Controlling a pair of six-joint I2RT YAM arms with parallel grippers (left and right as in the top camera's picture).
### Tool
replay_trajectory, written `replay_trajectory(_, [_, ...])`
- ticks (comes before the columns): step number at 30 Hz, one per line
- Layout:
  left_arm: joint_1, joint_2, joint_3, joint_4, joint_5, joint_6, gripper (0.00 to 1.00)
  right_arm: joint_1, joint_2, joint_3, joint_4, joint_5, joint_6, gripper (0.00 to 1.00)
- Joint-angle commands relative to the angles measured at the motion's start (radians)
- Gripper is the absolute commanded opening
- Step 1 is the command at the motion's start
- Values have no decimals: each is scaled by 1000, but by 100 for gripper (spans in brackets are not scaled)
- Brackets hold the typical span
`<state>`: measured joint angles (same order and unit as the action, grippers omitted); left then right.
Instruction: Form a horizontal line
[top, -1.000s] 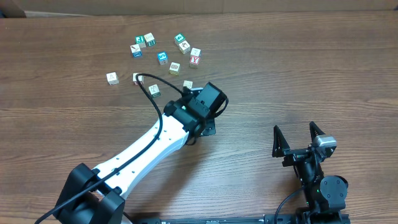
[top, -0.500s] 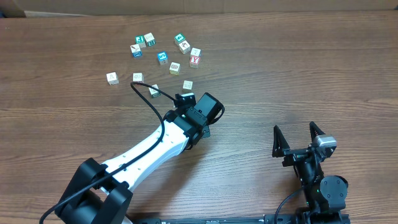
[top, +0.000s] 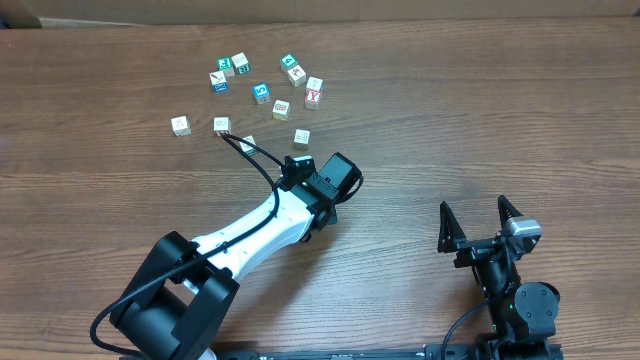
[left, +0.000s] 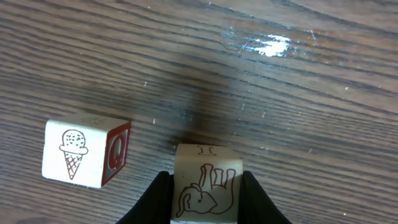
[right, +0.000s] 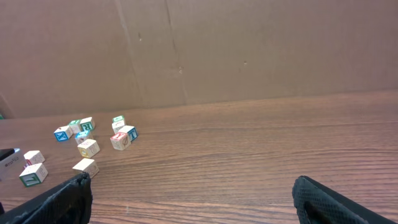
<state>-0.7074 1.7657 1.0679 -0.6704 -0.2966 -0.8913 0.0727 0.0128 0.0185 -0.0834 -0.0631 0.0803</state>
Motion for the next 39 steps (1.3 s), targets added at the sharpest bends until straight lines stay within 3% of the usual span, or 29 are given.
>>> replay_trajectory(1, [-6,6,-7,13,-28,42,4,-1,-10,-10,2,9,-3,100])
replay_trajectory(39, [-5,7,-7,21,-29,62,4,-1,-10,-10,2,9,-3,100])
